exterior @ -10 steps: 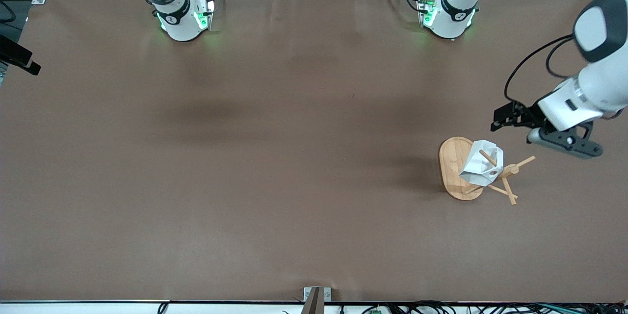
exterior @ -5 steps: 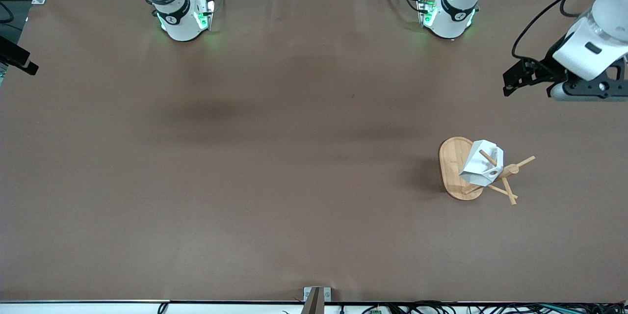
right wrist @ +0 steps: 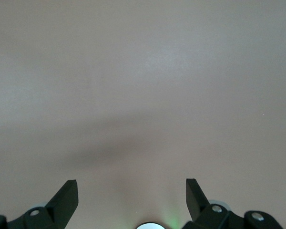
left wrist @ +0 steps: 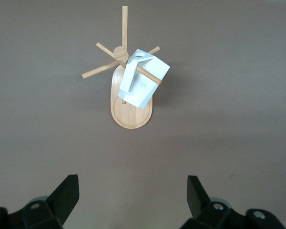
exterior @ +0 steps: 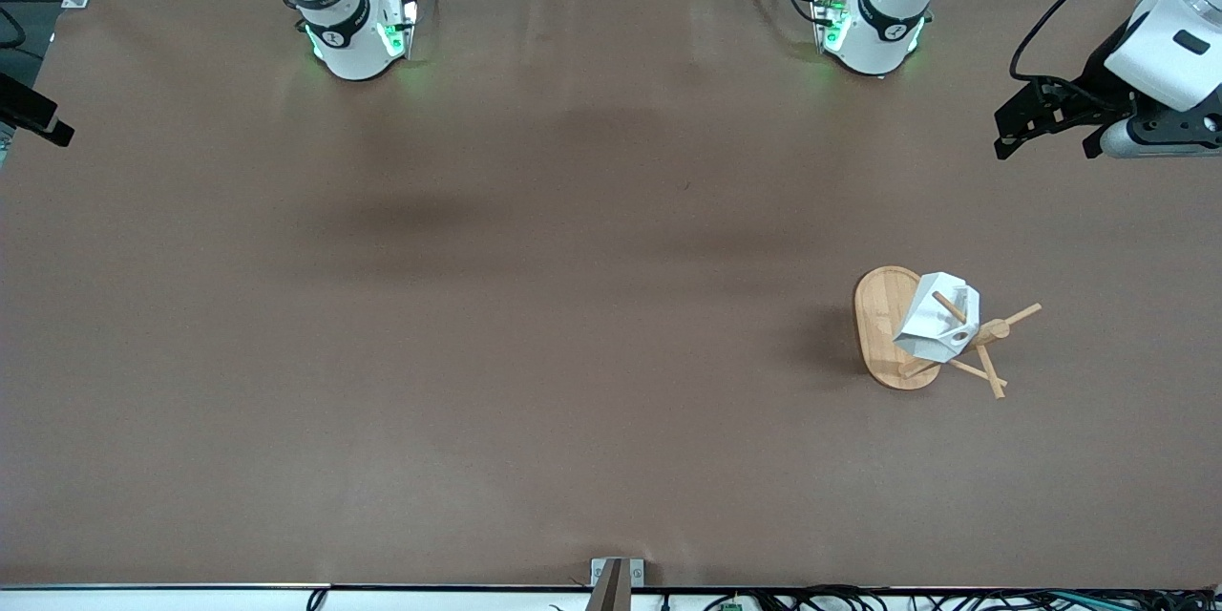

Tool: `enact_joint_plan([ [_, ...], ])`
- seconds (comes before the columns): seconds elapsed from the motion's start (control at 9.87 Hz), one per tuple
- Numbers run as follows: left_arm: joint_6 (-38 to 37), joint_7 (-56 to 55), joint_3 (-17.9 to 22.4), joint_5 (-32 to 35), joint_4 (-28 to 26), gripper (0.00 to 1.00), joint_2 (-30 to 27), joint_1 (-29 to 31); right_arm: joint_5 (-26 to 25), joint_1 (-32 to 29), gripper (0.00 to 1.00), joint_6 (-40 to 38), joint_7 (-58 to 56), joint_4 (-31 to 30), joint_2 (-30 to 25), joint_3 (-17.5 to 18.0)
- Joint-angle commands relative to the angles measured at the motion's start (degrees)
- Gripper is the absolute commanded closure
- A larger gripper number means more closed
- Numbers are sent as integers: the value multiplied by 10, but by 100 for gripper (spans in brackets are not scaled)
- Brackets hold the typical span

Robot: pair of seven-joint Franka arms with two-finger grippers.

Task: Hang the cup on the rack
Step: 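Open the left gripper and withdraw it from the hung cup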

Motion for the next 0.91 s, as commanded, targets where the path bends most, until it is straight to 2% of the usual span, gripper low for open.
enact_joint_plan([
  [0.0,-9,-9,-13,13,-8,0,6,8,-9,-3,0,-7,1,8,4,3],
  [0.81,-10,38,-12,29,-3,0,6,-2,-8,-4,0,-3,1,13,4,3],
])
